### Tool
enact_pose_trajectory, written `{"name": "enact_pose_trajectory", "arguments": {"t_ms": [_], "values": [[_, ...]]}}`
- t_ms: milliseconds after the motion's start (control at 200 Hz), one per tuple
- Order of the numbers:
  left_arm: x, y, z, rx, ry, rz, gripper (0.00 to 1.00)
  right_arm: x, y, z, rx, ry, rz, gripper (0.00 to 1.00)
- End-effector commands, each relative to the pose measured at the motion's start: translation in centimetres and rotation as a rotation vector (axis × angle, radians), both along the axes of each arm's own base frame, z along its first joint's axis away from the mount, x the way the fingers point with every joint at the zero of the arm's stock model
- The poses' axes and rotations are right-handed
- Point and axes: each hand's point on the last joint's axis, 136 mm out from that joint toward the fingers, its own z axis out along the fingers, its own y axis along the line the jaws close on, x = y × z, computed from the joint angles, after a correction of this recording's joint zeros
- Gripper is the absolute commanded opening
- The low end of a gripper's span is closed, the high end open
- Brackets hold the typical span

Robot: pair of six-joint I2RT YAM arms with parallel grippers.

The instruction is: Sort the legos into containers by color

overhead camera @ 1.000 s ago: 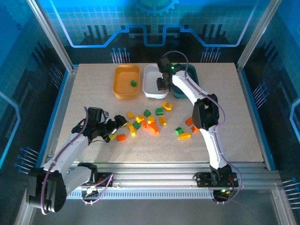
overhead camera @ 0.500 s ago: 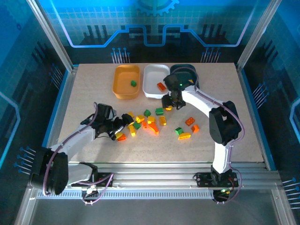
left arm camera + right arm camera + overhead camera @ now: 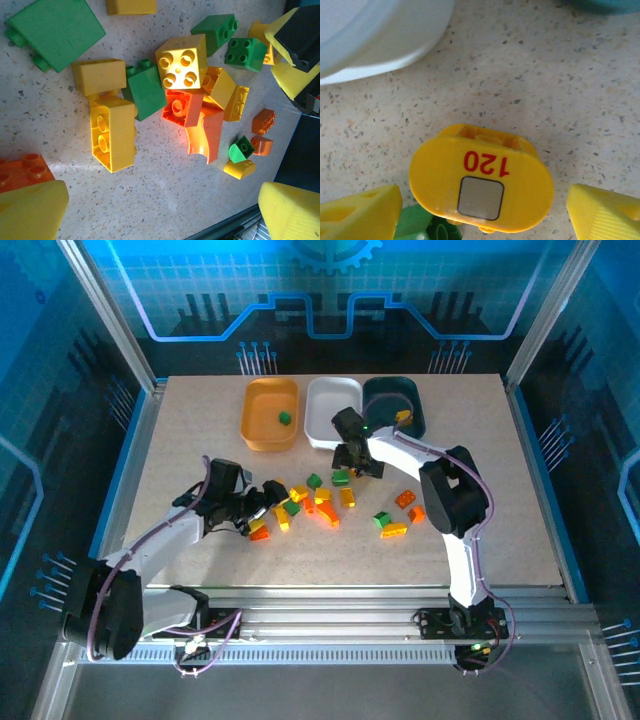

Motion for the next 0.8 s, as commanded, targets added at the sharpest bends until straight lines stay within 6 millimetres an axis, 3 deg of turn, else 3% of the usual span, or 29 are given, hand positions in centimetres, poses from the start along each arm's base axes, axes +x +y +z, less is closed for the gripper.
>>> {"name": "enact_pose_trajectory", "arguments": {"t_ms": [0,195,435,655,795], "values": [[-0.2,0.0,0.3,0.011,-0.004,0.000,0.99,-0.1,-0.4,-1.0,-0.024,0.005,-0.097,0.87],[-0.3,0.0,-0.1,0.010,0.005,-0.003,0.99,0.4,-0.1,-2.2,0.005,0.005,-0.116,0.80],[-0.4,0.1,-0.3,0.014,0.006,-0.007,0.99,0.5,-0.9,-0.7,-0.014,-0.069,-0.101,0.63],[0.0,-0.2,0.1,0.006,0.002,-0.008,0.99,-0.6,-1.9,3.1,-0.051,-0.157,-0.044,0.59],[0.3,-0.5,0.4,0.002,-0.005,-0.018,0.99,-1.0,-3.5,7.9,-0.079,-0.264,-0.004,0.59]]}}
